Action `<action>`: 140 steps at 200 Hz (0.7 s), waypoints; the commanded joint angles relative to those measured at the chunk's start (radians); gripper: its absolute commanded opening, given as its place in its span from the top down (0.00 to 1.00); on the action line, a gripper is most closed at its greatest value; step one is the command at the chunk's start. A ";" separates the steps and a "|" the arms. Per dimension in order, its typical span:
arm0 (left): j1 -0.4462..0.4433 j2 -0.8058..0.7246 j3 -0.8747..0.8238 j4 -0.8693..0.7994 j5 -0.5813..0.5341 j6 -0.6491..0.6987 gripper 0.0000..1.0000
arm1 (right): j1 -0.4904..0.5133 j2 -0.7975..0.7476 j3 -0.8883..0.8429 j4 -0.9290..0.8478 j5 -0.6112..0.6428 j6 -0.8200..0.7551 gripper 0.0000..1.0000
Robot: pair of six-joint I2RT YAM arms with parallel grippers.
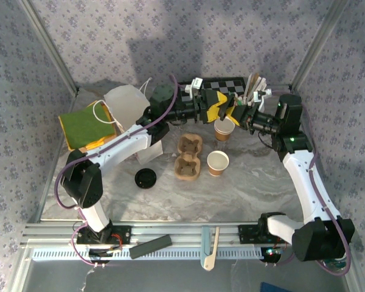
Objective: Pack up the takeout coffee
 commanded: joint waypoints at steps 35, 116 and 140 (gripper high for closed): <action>0.002 -0.014 -0.020 0.039 -0.007 0.010 0.37 | -0.002 0.001 0.032 -0.062 -0.005 -0.043 0.53; 0.009 -0.064 0.098 -0.619 -0.144 0.460 0.37 | -0.125 -0.120 0.038 -0.409 0.136 -0.240 0.11; -0.013 -0.047 0.176 -0.842 -0.238 0.615 0.37 | -0.139 -0.166 0.043 -0.548 0.250 -0.323 0.00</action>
